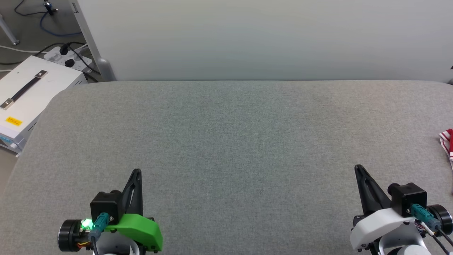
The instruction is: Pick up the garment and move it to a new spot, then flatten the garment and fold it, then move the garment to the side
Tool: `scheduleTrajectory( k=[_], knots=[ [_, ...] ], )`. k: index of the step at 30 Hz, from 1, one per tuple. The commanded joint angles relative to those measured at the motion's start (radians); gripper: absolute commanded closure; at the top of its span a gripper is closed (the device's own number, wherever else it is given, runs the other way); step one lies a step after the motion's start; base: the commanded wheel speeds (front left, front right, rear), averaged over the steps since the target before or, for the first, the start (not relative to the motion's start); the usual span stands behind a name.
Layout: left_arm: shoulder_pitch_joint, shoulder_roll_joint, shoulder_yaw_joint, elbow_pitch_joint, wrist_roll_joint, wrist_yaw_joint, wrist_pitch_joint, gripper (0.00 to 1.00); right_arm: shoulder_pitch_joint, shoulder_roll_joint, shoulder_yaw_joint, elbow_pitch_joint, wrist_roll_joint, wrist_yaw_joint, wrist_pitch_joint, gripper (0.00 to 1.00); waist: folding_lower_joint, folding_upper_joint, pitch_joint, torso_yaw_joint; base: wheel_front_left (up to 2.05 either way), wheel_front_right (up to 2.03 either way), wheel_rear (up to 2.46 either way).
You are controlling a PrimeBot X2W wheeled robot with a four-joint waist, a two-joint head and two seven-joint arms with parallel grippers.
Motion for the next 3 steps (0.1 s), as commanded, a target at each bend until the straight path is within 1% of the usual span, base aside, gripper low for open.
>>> scheduleTrajectory(
  k=[1, 3],
  knots=[
    [-0.017, -0.005, 0.006, -0.006, 0.015, 0.008, 0.005, 1.0, -0.018, 0.004, -0.002, -0.006, -0.013, -0.001, 0.007, 1.0, 0.0, 0.009, 0.0, 0.0, 0.0, 0.0, 0.0],
    [-0.019, -0.006, 0.007, -0.007, 0.018, 0.01, 0.009, 1.0, -0.019, 0.004, -0.002, -0.007, -0.016, -0.001, 0.011, 1.0, 0.0, 0.0091, 0.001, 0.0, 0.0, 0.0, 0.0]
  ],
)
